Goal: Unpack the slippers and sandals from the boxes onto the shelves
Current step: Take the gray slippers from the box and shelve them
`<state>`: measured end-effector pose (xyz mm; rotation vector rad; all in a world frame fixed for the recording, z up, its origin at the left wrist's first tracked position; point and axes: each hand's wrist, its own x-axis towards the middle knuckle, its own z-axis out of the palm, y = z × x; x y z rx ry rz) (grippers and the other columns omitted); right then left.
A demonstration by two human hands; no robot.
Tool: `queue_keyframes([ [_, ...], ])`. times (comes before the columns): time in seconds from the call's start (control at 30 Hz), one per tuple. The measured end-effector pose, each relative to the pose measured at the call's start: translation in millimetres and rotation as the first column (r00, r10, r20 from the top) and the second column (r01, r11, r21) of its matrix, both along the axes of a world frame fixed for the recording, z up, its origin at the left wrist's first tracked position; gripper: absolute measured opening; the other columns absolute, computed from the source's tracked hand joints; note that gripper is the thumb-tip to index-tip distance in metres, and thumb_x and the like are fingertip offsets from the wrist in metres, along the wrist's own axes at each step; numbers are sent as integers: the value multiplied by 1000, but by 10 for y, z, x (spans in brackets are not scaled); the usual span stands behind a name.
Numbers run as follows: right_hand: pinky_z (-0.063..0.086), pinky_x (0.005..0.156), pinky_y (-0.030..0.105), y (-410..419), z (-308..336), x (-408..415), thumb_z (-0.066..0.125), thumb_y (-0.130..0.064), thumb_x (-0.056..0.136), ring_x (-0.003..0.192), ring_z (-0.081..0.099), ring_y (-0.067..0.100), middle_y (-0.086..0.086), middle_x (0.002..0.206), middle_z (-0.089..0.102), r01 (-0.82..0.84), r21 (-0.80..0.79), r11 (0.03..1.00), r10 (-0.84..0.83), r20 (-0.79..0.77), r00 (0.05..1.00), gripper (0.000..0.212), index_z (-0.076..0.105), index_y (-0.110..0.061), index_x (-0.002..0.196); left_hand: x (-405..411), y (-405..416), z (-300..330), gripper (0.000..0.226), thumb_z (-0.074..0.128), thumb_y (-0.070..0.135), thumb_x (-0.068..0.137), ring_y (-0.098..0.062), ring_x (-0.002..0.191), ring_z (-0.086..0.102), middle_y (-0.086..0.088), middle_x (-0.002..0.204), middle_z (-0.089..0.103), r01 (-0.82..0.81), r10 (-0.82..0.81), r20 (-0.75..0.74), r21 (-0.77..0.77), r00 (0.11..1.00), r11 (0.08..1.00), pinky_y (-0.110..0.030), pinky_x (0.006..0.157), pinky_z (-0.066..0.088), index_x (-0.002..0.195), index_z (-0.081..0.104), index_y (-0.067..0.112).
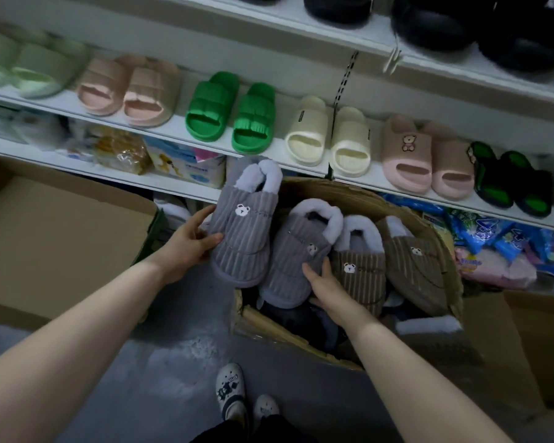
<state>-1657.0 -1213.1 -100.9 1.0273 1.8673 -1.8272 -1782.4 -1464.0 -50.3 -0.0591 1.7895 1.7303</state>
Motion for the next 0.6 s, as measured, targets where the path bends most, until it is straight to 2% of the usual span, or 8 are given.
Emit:
queue_keyframes([
  [0.1,44,100,49,5,-54,-7,58,-44,96,132,45,21,-12,153,36,72,-78,994,-75,-39,996,77,6,-48,153,111,-25,-56,59,54,5,95,-16,101,61,4,111,58,-66,67,23,-12,998,998,-32,72,56,144,36,32],
  [0.17,50,93,47,42,-71,-11,64,-36,94,127,50,20,-9,152,40,143,-104,984,-153,-103,983,80,10,-48,153,168,-39,-75,58,53,6,96,-15,99,61,6,113,58,-116,117,46,-14,992,993,-29,67,56,144,35,33],
  [0.23,51,97,49,85,-44,-28,67,-27,93,127,51,20,-7,152,41,174,-104,979,-191,-181,965,81,15,-48,152,206,-62,-79,61,53,6,96,-20,105,60,1,121,57,-150,151,58,-16,987,989,-35,74,55,147,34,34],
  [0.3,47,104,50,142,24,-41,68,-23,93,129,50,20,-5,152,41,132,-14,991,-132,-235,963,79,21,-46,152,252,-83,-65,62,53,6,96,-21,102,60,-2,117,57,-142,144,30,-49,989,989,-39,79,54,146,34,36],
  [0.4,45,107,44,277,177,-41,65,-19,95,128,50,18,-1,148,46,76,158,984,-27,-288,957,64,35,-38,148,372,-100,14,61,53,3,95,-19,95,61,-3,106,60,-89,84,-55,-98,995,991,-41,85,54,145,37,35],
  [0.5,47,104,39,361,428,-21,62,-16,96,125,52,16,0,143,50,3,215,977,77,-364,928,51,47,-34,142,527,-168,132,60,51,1,96,-15,96,60,1,106,60,-72,64,-96,-81,993,994,-44,91,51,145,39,33],
  [0.6,49,104,41,324,696,-39,62,-18,97,122,54,16,-5,136,53,-53,264,963,161,-407,899,45,51,-37,136,631,-274,271,60,50,0,97,-10,97,59,5,109,58,-110,101,-130,-61,986,992,-38,88,53,143,38,36],
])
